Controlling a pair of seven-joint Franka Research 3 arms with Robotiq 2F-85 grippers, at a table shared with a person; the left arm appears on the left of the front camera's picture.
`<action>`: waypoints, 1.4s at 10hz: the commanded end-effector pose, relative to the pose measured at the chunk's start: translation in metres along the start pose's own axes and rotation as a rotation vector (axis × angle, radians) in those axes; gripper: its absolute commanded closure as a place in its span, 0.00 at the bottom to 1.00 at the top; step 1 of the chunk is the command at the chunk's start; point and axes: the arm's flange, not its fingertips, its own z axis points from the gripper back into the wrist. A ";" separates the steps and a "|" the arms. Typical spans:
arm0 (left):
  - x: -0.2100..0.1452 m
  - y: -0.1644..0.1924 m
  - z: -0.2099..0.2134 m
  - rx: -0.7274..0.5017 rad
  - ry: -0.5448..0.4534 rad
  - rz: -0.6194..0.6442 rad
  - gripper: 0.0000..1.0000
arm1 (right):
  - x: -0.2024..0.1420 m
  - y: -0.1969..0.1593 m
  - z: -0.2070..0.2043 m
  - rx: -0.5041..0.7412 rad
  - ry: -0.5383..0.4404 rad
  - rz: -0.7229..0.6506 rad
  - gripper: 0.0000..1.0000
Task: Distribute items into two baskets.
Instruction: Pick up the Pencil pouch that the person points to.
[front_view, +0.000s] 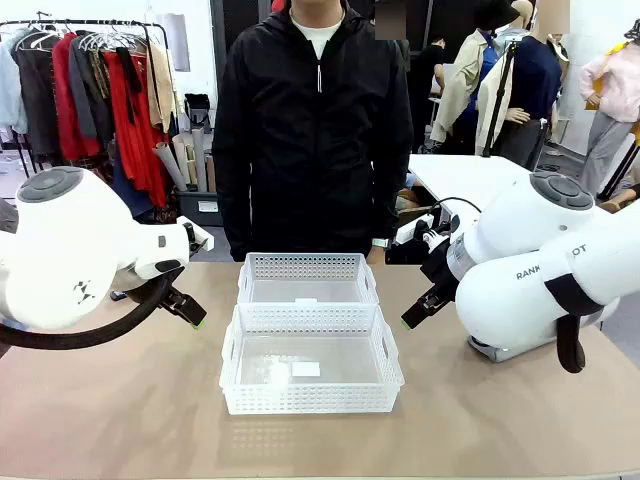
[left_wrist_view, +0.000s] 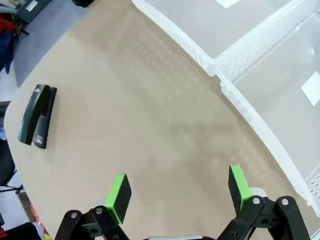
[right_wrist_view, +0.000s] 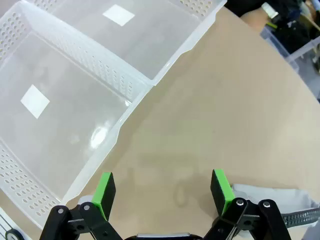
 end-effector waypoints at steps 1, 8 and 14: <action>0.000 0.000 0.000 0.000 0.000 0.000 0.00 | 0.000 0.000 0.000 0.000 0.000 0.000 0.00; 0.000 0.000 0.000 0.000 0.000 0.000 0.00 | 0.000 0.000 0.000 0.000 0.000 0.000 0.00; 0.002 0.003 0.005 -0.017 -0.007 0.027 0.00 | -0.002 -0.005 0.008 0.020 -0.010 -0.036 0.00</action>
